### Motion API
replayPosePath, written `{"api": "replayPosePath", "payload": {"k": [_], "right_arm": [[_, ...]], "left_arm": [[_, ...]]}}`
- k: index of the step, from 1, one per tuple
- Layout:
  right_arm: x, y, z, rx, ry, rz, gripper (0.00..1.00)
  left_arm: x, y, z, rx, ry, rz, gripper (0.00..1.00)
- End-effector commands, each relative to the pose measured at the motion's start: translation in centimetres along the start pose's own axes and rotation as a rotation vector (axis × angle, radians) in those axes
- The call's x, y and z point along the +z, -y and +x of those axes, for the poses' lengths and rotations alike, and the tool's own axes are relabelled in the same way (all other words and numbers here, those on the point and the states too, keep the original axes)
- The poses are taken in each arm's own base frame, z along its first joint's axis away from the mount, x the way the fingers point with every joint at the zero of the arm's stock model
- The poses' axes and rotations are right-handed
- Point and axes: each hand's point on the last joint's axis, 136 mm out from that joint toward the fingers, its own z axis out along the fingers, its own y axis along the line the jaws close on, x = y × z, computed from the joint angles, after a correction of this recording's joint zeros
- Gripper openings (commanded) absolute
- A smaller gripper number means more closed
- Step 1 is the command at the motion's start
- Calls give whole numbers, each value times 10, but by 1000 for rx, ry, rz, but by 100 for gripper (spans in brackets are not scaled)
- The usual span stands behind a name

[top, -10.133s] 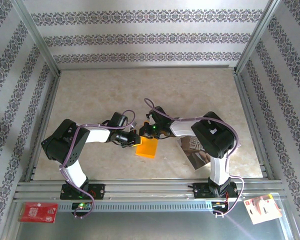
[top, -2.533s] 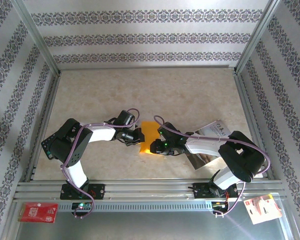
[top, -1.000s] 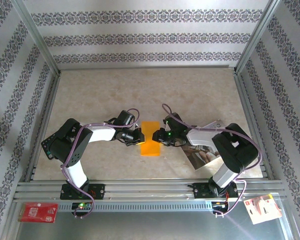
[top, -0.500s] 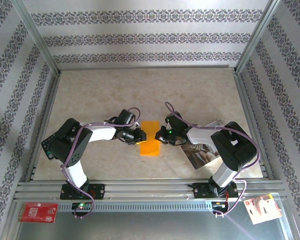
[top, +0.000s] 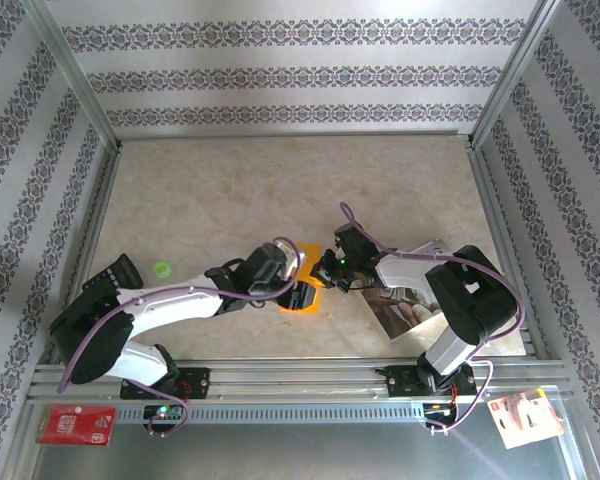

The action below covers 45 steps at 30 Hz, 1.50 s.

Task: Fold a paper plane with a square sheet of paper (pick it up from the middle)
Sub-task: Fold the triangle a second time at the center of the table.

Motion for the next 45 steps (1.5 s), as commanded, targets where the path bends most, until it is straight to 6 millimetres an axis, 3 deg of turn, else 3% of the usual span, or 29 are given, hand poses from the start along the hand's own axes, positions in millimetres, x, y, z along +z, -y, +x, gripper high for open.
{"api": "replayPosePath", "payload": {"k": [1, 6, 11, 31, 34, 39, 42, 45], "right_arm": [[-3, -3, 0, 35, -10, -8, 0], [-4, -1, -1, 40, -2, -7, 0], [-3, 1, 0, 39, -5, -5, 0], [-1, 7, 0, 36, -5, 7, 1], [-5, 7, -1, 26, 3, 0, 7], [-31, 7, -16, -35, 71, -15, 30], [-48, -1, -25, -111, 108, -47, 35], [-52, -16, -25, -177, 100, -83, 35]], "left_arm": [[2, -7, 7, 234, 33, -152, 69], [17, -5, 14, 301, -1, -195, 70], [32, -8, 20, 315, -42, -207, 61], [35, -12, 19, 299, -46, -221, 2], [34, -9, 20, 274, -47, -184, 0], [34, 3, 25, 206, -63, -51, 0], [32, 8, 26, 161, -71, 40, 0], [30, 11, 25, 117, -69, 110, 0]]}}
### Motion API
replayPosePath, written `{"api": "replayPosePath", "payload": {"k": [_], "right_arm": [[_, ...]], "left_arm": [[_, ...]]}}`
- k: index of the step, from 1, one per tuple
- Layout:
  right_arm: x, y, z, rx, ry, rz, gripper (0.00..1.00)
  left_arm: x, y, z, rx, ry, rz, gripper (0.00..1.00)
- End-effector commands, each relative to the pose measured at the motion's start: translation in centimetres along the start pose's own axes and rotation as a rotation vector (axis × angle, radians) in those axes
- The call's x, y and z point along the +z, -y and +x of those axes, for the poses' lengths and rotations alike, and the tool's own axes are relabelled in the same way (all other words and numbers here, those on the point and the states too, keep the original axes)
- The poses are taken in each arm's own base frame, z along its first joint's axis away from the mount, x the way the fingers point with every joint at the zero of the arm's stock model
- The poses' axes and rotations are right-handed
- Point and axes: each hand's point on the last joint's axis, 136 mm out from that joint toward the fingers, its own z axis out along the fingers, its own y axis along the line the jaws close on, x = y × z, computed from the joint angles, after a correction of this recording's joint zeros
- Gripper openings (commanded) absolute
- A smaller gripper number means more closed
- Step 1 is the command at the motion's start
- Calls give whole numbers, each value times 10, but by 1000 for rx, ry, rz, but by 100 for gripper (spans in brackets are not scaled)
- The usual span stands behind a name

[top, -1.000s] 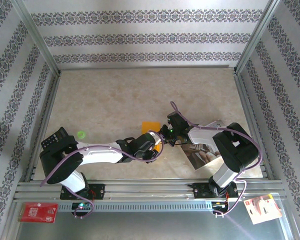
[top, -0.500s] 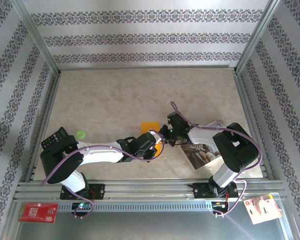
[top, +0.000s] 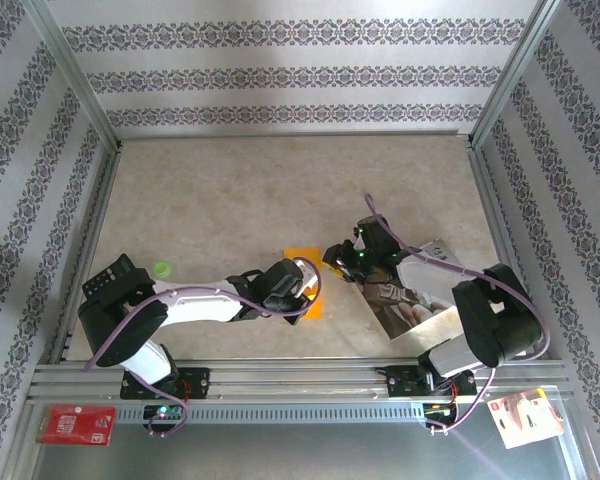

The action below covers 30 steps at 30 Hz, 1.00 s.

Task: Fold a paper plane with a square sheet of paper (pick it up from the middle)
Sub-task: Fold the triangle a second time at the center of the table.

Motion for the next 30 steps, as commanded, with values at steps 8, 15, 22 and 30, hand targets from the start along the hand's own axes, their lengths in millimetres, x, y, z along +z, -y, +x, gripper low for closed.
{"api": "replayPosePath", "payload": {"k": [8, 15, 22, 30], "right_arm": [[28, -28, 4, -155, -86, -49, 26], [54, 1, 5, -149, -135, 24, 21], [58, 31, 10, -161, -152, 101, 19], [58, 36, 11, -180, -161, 121, 18]], "left_arm": [[-8, 14, -11, -120, 43, 203, 0], [-8, 7, -16, -191, 44, 254, 0], [-8, -6, -19, -272, 50, 290, 0], [-4, -19, -17, -326, 18, 306, 3]]}}
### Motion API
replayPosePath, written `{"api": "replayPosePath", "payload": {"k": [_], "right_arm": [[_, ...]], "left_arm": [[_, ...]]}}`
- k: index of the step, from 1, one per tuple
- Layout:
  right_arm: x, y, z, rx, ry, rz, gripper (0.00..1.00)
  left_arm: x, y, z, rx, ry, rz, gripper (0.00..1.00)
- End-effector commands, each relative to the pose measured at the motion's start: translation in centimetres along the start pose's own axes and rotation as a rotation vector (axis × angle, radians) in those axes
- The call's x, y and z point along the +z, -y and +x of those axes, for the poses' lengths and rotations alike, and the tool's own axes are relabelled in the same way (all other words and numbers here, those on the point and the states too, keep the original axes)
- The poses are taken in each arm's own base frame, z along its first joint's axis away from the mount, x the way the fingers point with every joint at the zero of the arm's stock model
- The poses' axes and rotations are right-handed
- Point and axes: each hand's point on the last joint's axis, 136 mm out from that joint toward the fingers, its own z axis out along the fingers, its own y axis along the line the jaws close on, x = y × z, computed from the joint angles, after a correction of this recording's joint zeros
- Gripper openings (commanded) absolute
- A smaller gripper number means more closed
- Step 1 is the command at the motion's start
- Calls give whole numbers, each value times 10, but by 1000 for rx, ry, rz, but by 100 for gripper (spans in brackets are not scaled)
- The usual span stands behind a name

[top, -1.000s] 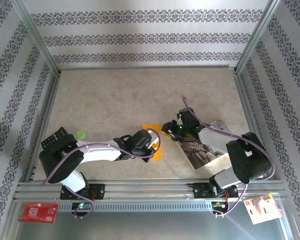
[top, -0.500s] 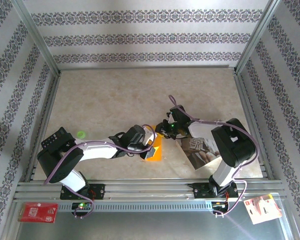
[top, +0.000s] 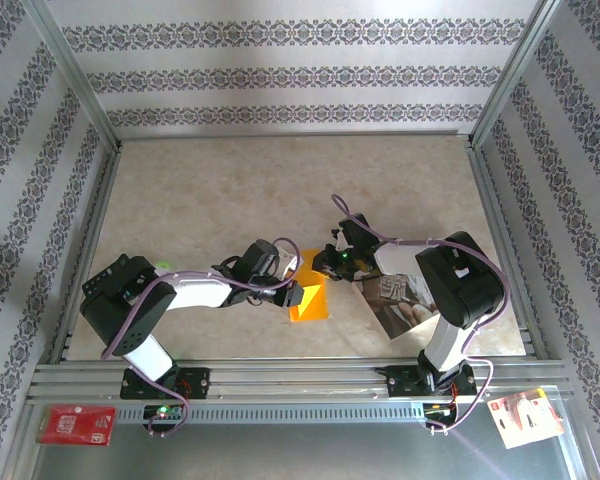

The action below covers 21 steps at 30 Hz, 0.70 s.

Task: Fold a paper plane with a square sheet of paper (pick it up from the middle)
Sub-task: Fold the triangle a second time at the center of the table.

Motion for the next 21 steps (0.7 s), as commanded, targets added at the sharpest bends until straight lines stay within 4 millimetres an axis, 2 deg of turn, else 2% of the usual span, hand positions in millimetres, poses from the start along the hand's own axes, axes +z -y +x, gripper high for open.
{"api": "replayPosePath", "payload": {"k": [1, 21], "right_arm": [[5, 19, 9, 0, -30, 60, 18], [9, 21, 11, 3, -51, 63, 18]], "left_arm": [[-1, 2, -7, -16, 13, 41, 3], [-8, -20, -15, -45, -8, -5, 7]]}}
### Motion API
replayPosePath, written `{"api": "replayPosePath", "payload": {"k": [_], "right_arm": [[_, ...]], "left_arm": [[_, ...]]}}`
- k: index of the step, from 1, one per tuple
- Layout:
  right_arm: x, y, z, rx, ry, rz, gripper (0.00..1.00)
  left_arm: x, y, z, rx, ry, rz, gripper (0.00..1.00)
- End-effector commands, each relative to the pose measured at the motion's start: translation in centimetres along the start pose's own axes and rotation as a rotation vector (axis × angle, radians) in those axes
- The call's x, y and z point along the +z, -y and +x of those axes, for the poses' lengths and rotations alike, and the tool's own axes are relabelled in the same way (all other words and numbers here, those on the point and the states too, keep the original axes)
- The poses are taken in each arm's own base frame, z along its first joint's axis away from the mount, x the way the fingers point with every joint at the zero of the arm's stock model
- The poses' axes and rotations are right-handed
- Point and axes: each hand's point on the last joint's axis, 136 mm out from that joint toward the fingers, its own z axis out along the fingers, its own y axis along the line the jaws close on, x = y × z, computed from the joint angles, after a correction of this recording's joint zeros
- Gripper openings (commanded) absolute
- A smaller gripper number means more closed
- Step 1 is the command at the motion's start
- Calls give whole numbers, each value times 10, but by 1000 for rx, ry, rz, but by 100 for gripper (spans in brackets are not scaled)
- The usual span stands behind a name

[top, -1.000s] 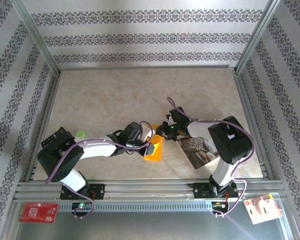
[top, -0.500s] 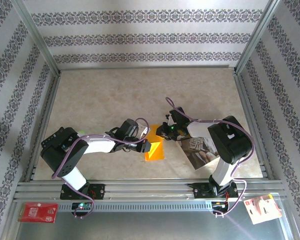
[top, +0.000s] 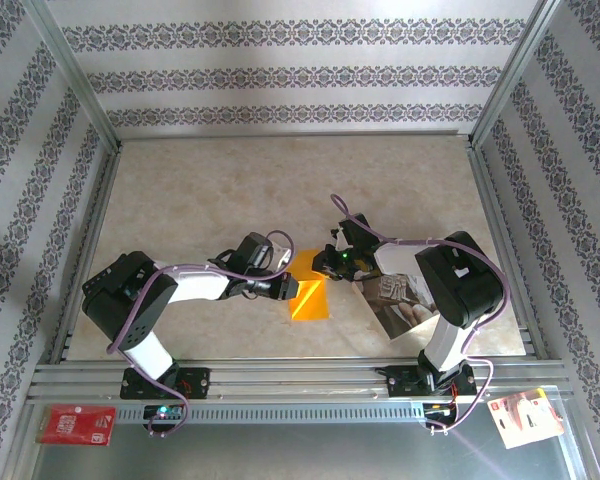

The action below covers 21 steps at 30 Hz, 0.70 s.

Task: Fold a paper plane with a square sheet of paper (pick it up from the middle)
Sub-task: Fold the triangle a second time at the center of the table.

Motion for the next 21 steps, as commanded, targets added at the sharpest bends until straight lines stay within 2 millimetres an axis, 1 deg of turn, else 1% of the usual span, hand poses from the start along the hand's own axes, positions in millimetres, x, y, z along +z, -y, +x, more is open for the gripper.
{"api": "replayPosePath", "payload": {"k": [1, 7, 13, 21], "right_arm": [[8, 21, 10, 23, -42, 65, 18], [8, 20, 10, 22, -43, 64, 18], [10, 20, 10, 23, -46, 64, 18], [11, 21, 11, 23, -47, 67, 18]], "left_arm": [[-1, -2, -4, 15, -11, 0, 8], [-1, -6, -4, 11, -16, -9, 7], [0, -14, -2, -7, -15, -31, 7], [2, -15, -4, -11, -25, -31, 7]]}}
